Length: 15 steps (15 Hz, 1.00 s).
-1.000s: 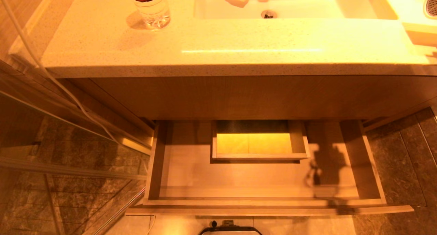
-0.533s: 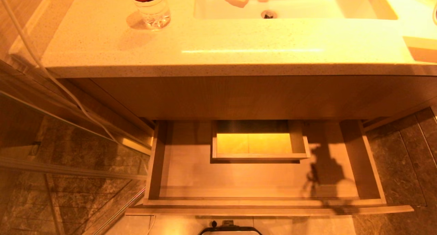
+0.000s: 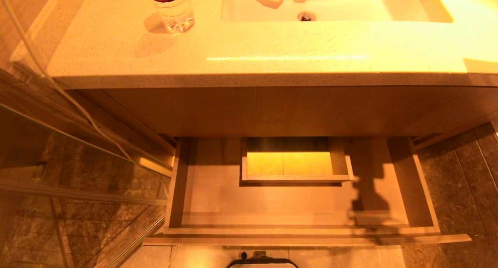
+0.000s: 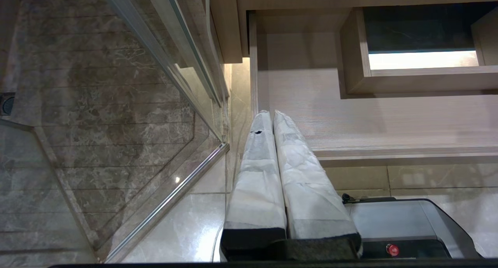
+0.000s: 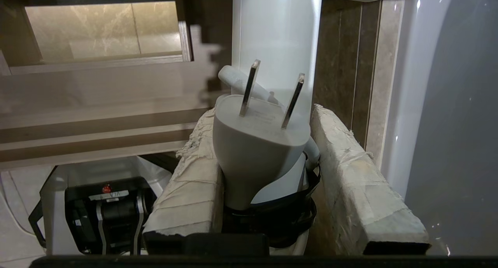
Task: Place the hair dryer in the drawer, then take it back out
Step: Pick up the hairdryer, then put it into the drawer
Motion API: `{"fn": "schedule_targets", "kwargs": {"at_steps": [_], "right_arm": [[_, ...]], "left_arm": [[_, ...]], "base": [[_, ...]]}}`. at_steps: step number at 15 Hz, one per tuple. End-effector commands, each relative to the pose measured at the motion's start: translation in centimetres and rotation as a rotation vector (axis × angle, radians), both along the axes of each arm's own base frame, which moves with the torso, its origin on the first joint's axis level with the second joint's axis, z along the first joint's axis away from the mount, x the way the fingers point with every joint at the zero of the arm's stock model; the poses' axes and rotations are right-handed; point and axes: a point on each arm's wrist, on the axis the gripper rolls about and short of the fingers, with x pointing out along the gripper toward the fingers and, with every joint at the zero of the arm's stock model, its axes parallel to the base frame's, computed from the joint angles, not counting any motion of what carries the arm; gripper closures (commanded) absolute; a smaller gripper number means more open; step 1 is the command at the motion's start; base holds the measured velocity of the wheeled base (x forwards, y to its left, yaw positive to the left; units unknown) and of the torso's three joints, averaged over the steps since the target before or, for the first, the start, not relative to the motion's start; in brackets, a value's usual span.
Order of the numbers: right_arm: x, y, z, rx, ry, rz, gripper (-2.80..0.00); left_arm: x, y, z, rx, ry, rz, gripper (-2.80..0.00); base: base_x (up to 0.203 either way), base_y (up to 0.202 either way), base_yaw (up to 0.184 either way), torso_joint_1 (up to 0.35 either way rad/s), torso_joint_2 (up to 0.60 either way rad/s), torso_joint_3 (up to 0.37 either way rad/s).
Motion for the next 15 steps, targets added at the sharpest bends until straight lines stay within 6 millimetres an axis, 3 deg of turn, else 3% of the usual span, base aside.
{"fn": "schedule_targets", "kwargs": {"at_steps": [1, 15], "right_arm": [[-0.5, 0.24, -0.03, 0.001, 0.005, 0.001, 0.0], [-0.61, 0.21, -0.01, 0.006, 0.004, -0.008, 0.0]], "left_arm": [[0.01, 0.0, -0.04, 0.0, 0.001, 0.0, 0.0], [0.01, 0.0, -0.04, 0.0, 0.001, 0.0, 0.0]], "base": [[0.0, 0.0, 0.0, 0.0, 0.0, 0.0], [0.0, 0.0, 0.0, 0.0, 0.0, 0.0]]}}
